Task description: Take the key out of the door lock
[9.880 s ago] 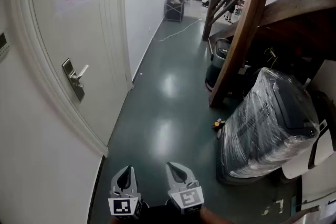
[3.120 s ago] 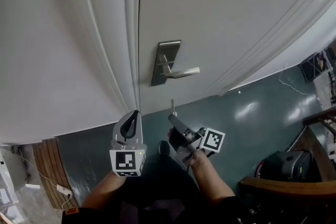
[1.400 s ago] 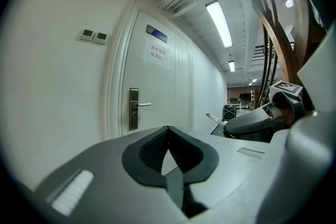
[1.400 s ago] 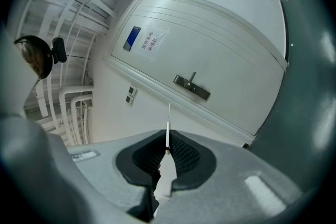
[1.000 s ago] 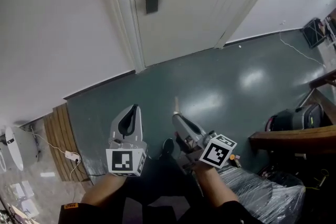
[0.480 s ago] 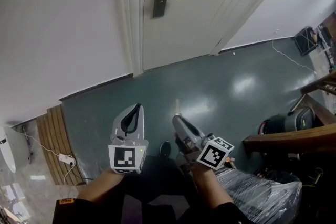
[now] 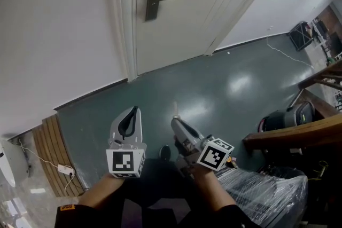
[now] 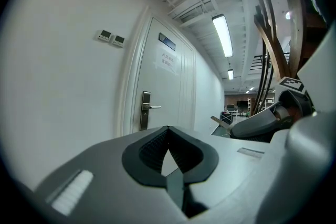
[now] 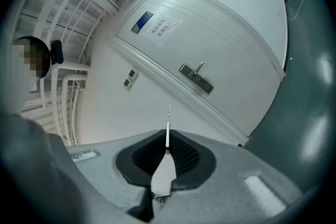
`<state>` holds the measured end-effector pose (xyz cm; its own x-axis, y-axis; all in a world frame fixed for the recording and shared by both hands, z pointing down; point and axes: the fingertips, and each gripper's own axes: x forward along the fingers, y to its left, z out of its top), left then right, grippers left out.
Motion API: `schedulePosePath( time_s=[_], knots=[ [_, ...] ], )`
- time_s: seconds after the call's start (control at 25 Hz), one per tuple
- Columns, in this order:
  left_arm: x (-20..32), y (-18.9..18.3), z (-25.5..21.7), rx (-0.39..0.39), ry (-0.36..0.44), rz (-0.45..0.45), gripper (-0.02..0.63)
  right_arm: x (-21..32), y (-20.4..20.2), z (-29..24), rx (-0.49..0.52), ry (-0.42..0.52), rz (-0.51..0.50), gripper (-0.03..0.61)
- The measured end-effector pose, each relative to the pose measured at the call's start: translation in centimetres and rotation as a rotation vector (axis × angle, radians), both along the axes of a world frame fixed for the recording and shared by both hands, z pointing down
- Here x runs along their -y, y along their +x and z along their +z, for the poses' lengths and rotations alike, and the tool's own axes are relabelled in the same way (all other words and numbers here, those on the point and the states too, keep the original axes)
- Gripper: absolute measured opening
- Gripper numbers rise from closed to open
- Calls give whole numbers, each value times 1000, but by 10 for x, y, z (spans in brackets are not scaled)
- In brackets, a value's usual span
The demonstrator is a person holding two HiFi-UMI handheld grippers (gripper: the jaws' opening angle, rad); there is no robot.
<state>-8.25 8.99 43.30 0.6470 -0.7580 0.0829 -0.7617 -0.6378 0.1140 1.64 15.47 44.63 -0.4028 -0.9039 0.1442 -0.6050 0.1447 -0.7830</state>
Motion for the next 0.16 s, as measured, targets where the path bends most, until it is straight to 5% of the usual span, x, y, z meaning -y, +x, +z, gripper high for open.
schedulePosePath(
  time_s=[0.16],
  knots=[
    [3,-1,-3,-10,-1,9,17,2,-2,-2,0,4,7,14]
  ],
)
